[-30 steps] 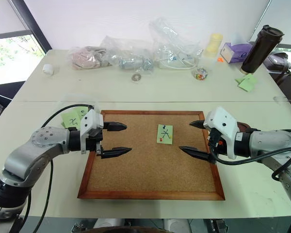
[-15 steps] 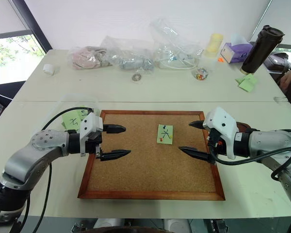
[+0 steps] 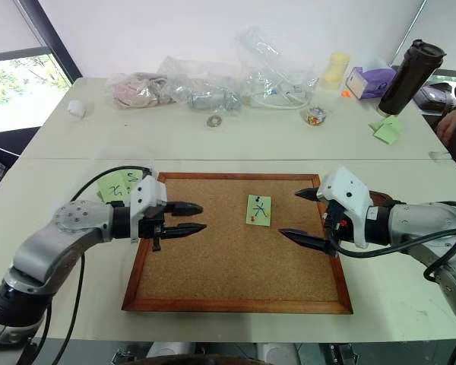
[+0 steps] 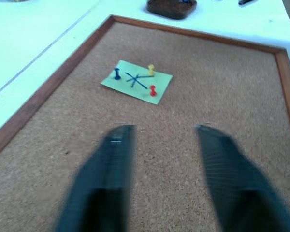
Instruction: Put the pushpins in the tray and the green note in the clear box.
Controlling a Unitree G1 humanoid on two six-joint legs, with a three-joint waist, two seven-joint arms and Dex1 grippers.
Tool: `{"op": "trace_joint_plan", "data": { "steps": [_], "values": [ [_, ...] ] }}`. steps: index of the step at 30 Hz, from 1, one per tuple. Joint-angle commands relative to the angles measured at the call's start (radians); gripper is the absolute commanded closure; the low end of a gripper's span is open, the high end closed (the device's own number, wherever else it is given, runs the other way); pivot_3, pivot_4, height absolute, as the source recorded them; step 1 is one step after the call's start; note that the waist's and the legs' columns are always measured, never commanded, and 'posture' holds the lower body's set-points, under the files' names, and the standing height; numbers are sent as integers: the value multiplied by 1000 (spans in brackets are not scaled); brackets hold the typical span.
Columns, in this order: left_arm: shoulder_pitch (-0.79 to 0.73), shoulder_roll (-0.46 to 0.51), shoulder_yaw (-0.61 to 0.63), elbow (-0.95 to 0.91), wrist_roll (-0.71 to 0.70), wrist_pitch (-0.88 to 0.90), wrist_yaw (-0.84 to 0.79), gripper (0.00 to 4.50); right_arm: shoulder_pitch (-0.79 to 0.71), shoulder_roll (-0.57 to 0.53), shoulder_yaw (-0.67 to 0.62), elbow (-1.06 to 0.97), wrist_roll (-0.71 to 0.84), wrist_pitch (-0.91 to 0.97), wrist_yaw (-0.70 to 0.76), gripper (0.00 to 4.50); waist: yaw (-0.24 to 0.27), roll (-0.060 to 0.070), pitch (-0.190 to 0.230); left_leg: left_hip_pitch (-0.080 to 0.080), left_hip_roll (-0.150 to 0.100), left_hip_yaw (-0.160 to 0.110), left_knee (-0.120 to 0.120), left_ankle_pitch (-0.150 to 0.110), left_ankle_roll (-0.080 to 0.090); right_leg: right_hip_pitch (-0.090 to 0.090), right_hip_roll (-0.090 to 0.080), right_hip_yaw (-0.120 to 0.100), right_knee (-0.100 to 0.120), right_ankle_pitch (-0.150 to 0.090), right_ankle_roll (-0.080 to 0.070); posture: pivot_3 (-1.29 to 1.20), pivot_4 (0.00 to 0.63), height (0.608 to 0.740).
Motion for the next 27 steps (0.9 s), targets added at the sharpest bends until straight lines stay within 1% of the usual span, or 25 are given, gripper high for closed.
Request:
{"op": "trace_joint_plan", "data": {
  "steps": [1, 2, 4, 6, 8, 13, 18, 23, 27],
  "values": [
    [-20, -15, -42, 25, 43, -53, -8, 4218, -16, 5, -2, -8, 0, -12, -4, 0, 0, 0, 0, 0, 0, 0, 0, 0, 0, 0, 0, 0, 0, 0, 0, 0, 150, 740],
    [-19, -21, -52, 36, 51, -62, -11, 4488, -16, 6, 1, -8, 1, -12, -5, 0, 0, 0, 0, 0, 0, 0, 0, 0, 0, 0, 0, 0, 0, 0, 0, 0, 150, 740],
    [-12, -36, -69, 66, 63, -76, -14, 4488, -19, 10, 13, -7, -4, -15, -9, 0, 0, 0, 0, 0, 0, 0, 0, 0, 0, 0, 0, 0, 0, 0, 0, 0, 150, 740],
    [20, -16, -130, 123, 151, -148, -25, 4488, -55, 50, 68, 15, -21, -33, -31, 0, -4, 0, 0, 0, 0, 0, 0, 0, 0, 0, 0, 0, 0, 0, 0, 0, 150, 740],
    [40, -5, -157, 153, 198, -197, -35, 4488, -82, 78, 99, 31, -36, -38, -48, 0, -7, 0, 0, 1, 0, 0, 0, 0, 0, 0, 1, 0, 0, 0, 0, 0, 150, 740],
    [82, -33, -173, 229, 244, -269, -18, 4488, -167, 144, 210, 129, -141, -79, -93, 0, -2, 0, 0, 0, 0, 0, 0, 1, -1, -1, 0, 1, 1, 0, 0, 0, 150, 740],
    [98, -51, -189, 323, 313, -346, 10, 4488, -267, 290, 311, 292, -196, -96, -130, 0, 0, 1, -2, 2, 0, 0, 0, 2, -3, 1, 0, 0, 1, 0, 0, 0, 150, 740],
    [110, -57, -182, 321, 319, -356, 21, 4488, -322, 346, 371, 396, -268, -132, -127, 0, 3, 2, -3, 1, -1, 0, 1, 2, -3, 1, -2, 0, 1, 0, 0, 0, 150, 740],
    [118, -58, -182, 311, 329, -357, 30, 4488, -337, 366, 407, 467, -320, -171, -105, 0, 3, 3, -4, 2, -1, 0, 1, 1, -2, 1, -2, 0, 1, 0, 0, 0, 150, 740]
  ]
}}
